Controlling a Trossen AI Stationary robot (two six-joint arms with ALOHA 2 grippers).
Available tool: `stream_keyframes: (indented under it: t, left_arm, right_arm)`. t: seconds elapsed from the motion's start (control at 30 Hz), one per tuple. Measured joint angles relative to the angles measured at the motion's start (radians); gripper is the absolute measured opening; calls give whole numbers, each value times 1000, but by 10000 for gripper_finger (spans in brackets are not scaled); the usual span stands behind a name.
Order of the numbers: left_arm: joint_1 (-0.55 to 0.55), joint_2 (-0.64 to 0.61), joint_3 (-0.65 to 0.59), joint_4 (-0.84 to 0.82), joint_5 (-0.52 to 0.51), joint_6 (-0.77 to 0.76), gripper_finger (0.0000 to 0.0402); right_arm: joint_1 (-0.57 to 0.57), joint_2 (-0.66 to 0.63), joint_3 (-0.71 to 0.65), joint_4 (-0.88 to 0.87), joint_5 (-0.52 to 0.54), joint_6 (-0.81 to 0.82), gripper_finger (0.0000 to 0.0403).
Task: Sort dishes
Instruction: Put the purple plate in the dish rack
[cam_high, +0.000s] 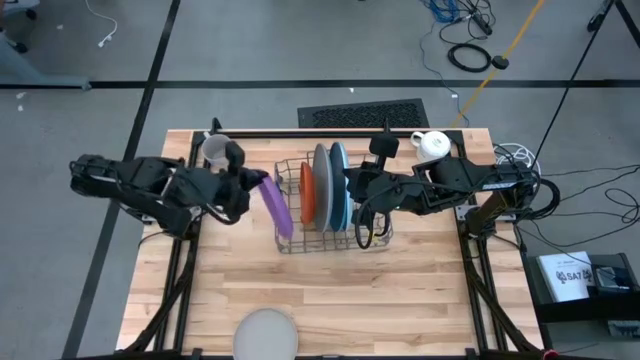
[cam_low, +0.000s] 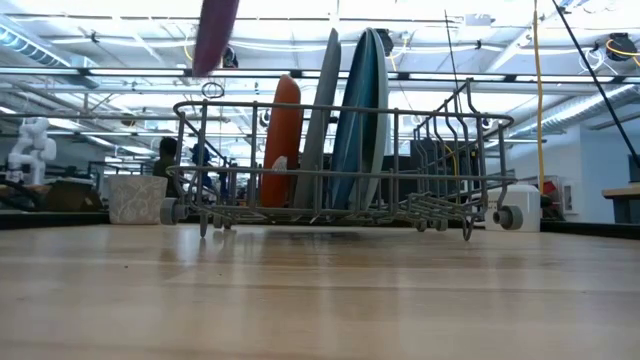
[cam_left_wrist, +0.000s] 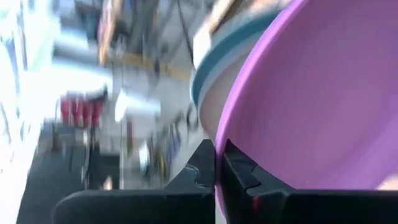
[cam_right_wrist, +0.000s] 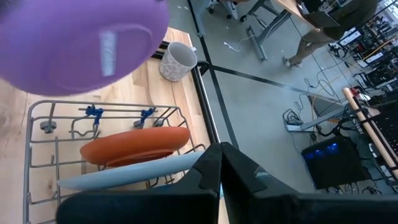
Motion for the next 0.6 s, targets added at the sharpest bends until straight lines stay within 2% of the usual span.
stream_keyframes:
  t: [0.13, 0.23, 0.43, 0.6]
  left_arm:
    - [42, -23, -14, 143, 146, 150, 0]
    - [103, -34, -25, 166, 225, 195, 0]
    - [305, -56, -96, 174, 465, 140, 0]
    - [464, -71, -212, 291, 710, 92, 0]
  right_arm:
    - [0, 0, 0, 5, 0, 0, 0]
    - [5, 0, 0, 1, -1, 11, 0]
    - [22, 0, 0, -2, -5, 21, 0]
    - [36, 0, 0, -2, -5, 38, 0]
